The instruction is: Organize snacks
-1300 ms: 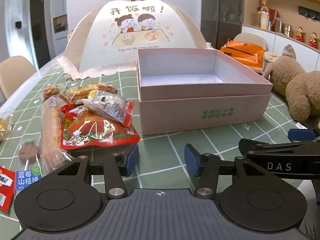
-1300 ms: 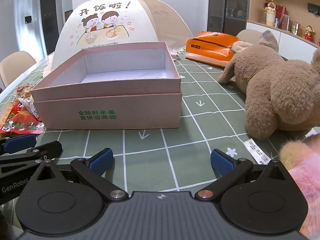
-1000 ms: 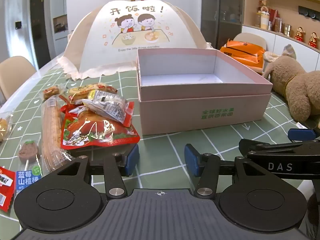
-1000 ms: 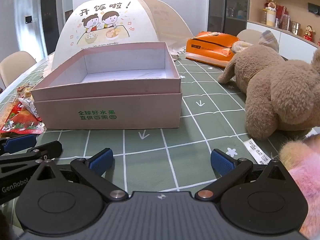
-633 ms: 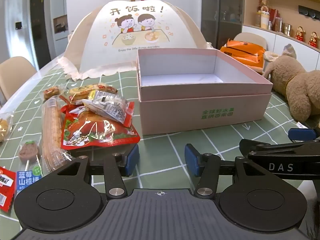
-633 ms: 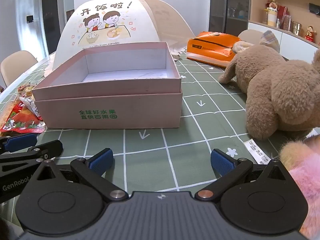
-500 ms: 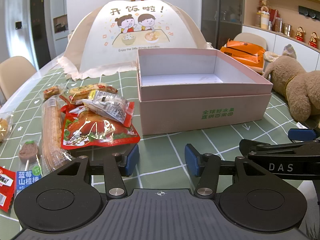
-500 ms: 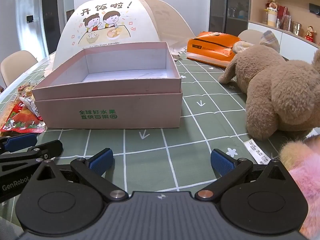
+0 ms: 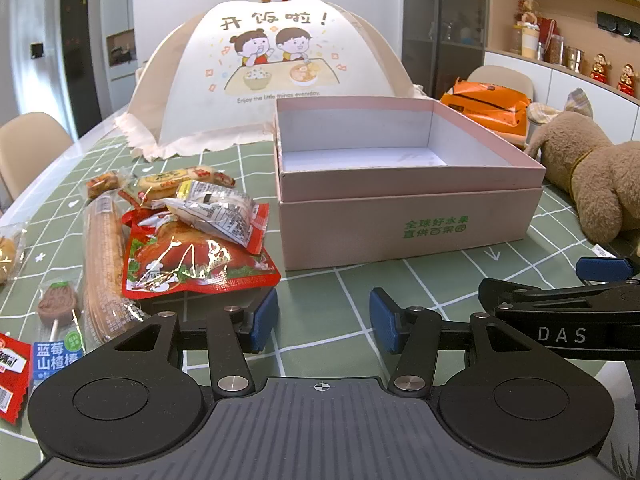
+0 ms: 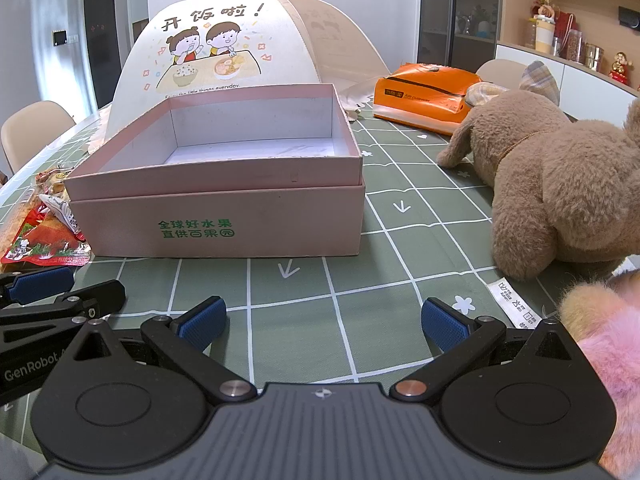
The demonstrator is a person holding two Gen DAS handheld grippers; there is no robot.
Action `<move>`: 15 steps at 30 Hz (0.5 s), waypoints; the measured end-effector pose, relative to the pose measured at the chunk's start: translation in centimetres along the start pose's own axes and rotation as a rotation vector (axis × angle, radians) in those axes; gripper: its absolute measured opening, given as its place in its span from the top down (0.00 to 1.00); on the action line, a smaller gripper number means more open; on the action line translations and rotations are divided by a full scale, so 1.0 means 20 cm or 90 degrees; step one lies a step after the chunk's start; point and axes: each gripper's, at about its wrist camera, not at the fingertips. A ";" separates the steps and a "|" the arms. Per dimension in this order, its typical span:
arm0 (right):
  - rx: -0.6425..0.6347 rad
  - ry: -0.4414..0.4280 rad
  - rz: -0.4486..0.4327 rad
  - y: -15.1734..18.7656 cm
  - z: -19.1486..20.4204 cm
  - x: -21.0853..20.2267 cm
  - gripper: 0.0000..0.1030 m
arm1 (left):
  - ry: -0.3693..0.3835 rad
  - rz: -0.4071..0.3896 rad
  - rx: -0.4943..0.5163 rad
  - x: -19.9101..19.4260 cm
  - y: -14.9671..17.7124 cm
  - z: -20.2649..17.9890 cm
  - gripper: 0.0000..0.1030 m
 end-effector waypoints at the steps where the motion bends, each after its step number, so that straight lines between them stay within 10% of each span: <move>1: 0.000 0.000 0.000 0.00 0.00 0.00 0.00 | 0.000 0.000 0.000 0.00 0.00 0.00 0.44; 15: 0.000 0.000 0.000 0.00 0.00 0.00 0.00 | 0.000 0.000 0.000 0.01 -0.01 0.00 0.44</move>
Point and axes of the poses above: each gripper's, at about its wrist camera, not at the fingertips, and x roughly the way its jaws point, z to its left, y to its underside, and after that the axes turned 4 degrees about x, right-handed
